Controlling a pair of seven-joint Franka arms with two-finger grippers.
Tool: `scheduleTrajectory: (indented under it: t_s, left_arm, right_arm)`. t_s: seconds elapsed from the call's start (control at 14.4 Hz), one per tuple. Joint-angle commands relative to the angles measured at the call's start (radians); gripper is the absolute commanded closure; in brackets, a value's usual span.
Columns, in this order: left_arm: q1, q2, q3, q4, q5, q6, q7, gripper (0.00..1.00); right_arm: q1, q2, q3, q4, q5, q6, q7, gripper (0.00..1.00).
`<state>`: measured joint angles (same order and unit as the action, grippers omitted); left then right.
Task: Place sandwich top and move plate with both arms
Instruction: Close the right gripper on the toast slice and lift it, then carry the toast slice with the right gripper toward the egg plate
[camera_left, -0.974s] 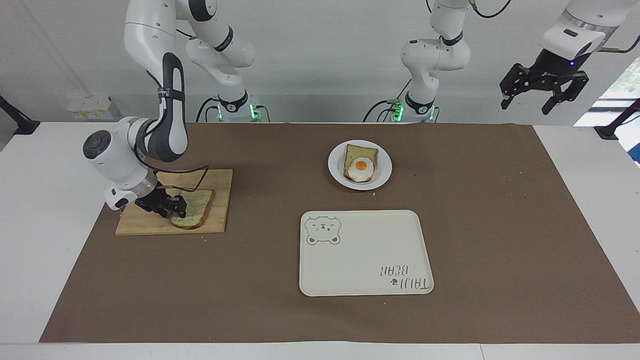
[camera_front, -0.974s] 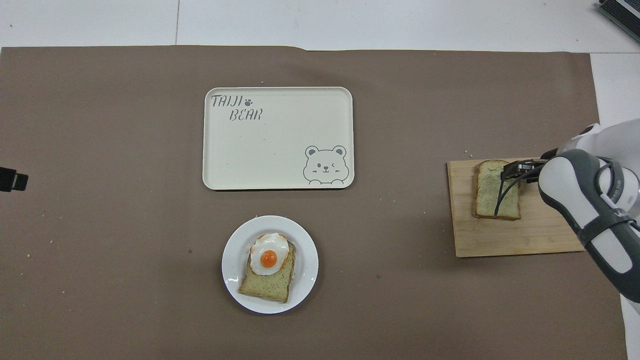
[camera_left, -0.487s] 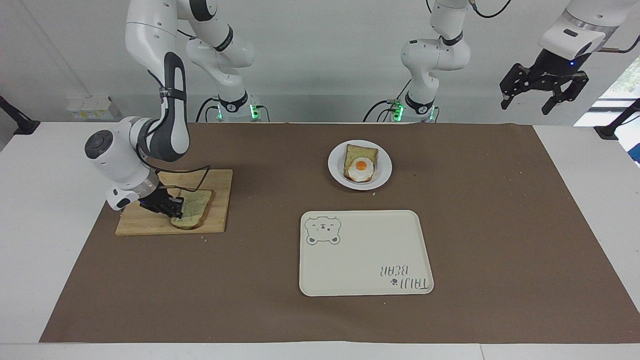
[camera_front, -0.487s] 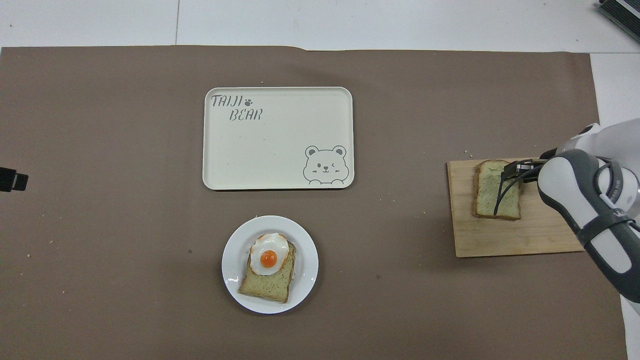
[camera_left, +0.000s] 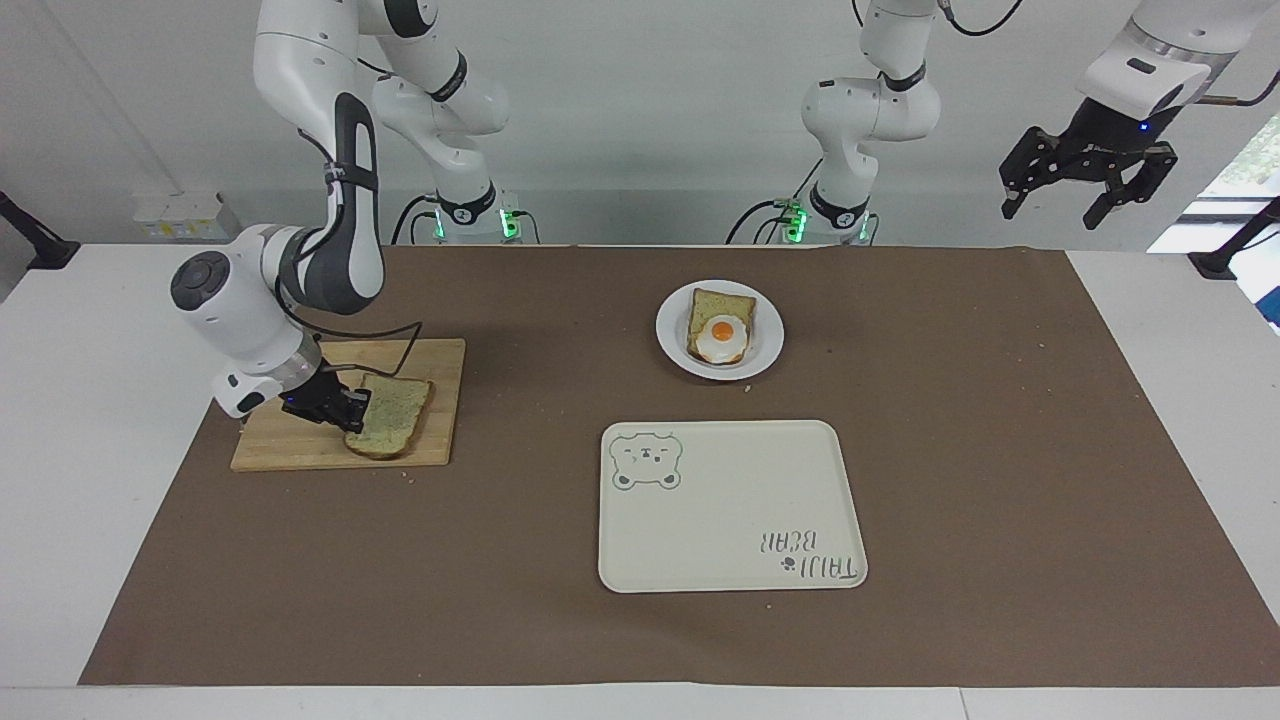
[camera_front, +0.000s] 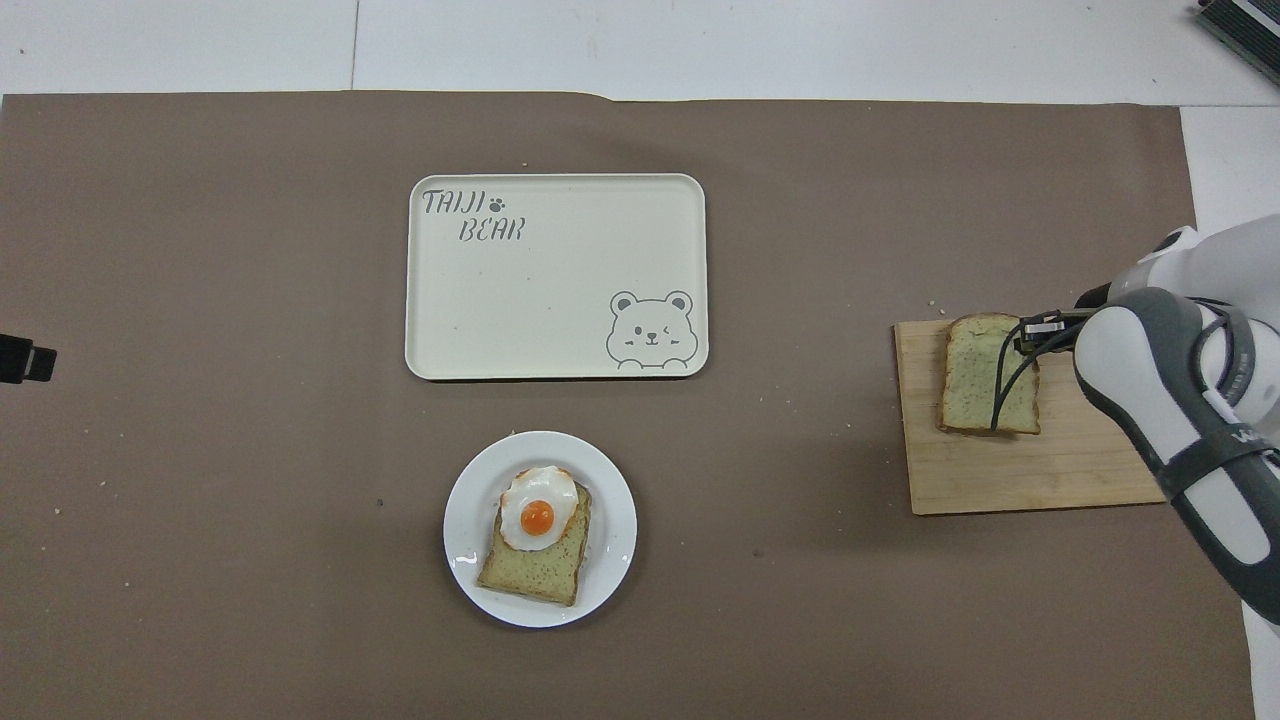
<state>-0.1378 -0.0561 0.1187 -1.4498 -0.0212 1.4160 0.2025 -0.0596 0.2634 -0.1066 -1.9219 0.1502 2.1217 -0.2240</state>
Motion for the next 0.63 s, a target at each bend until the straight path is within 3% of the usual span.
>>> scheduleTrajectory:
  t_s: [0.0,0.42,0.56]
  left_arm:
    - [-0.006,-0.021,0.004,-0.021,0.006,-0.008,-0.006,0.0]
    - [-0.006,-0.021,0.006,-0.021,0.006,-0.008,-0.006,0.0]
    - [-0.006,-0.021,0.006,-0.021,0.006,-0.008,-0.006,0.0]
  right_arm:
    - [0.012,-0.07,0.008,0.041,-0.02,-0.15,-0.012,1.0]
    - [0.024,-0.111,0.053,0.153,0.006,-0.426,-0.089,1.0]
    - [0.023,-0.122,0.059,0.153,0.105,-0.492,-0.123,1.0]
